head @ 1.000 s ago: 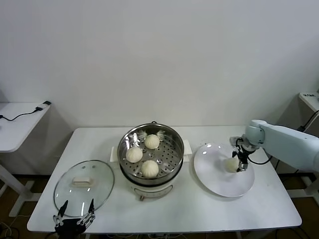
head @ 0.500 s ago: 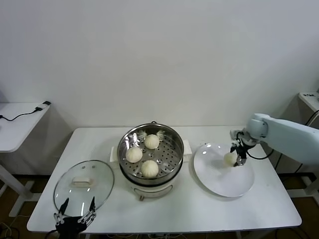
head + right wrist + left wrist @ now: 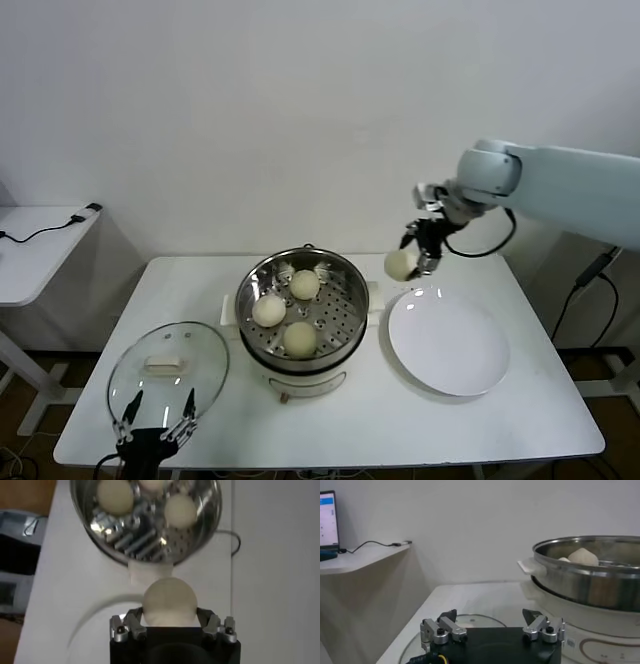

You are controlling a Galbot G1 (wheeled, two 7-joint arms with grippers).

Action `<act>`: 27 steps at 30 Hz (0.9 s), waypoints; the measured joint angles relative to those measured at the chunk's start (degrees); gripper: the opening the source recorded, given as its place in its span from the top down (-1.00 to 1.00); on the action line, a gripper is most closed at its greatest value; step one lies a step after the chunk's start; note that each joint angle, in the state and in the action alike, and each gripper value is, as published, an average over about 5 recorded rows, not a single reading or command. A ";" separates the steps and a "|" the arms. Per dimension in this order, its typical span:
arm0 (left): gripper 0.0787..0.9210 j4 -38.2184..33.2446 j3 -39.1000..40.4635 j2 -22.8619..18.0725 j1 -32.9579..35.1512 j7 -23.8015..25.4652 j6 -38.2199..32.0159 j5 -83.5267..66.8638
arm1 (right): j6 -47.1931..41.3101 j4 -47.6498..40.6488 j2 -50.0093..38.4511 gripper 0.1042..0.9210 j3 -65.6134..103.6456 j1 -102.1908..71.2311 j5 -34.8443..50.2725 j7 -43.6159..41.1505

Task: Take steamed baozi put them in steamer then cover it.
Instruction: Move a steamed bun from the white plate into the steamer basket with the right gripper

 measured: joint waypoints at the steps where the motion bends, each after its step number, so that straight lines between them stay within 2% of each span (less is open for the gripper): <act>1: -0.77 0.00 -0.07 0.00 -0.01 0.00 -0.01 -0.09 | -0.68 0.74 1.10 -0.51 0.01 0.49 0.96 0.59; 12: -0.77 -0.05 -0.81 -0.05 -0.05 -0.03 -0.28 -0.11 | -7.05 2.66 11.88 -0.51 -0.22 -2.81 4.41 8.10; 27: -0.77 -0.07 -1.01 -0.13 -0.50 -0.02 0.23 -0.01 | -10.08 -0.67 15.48 -0.51 -0.17 -11.46 0.87 13.31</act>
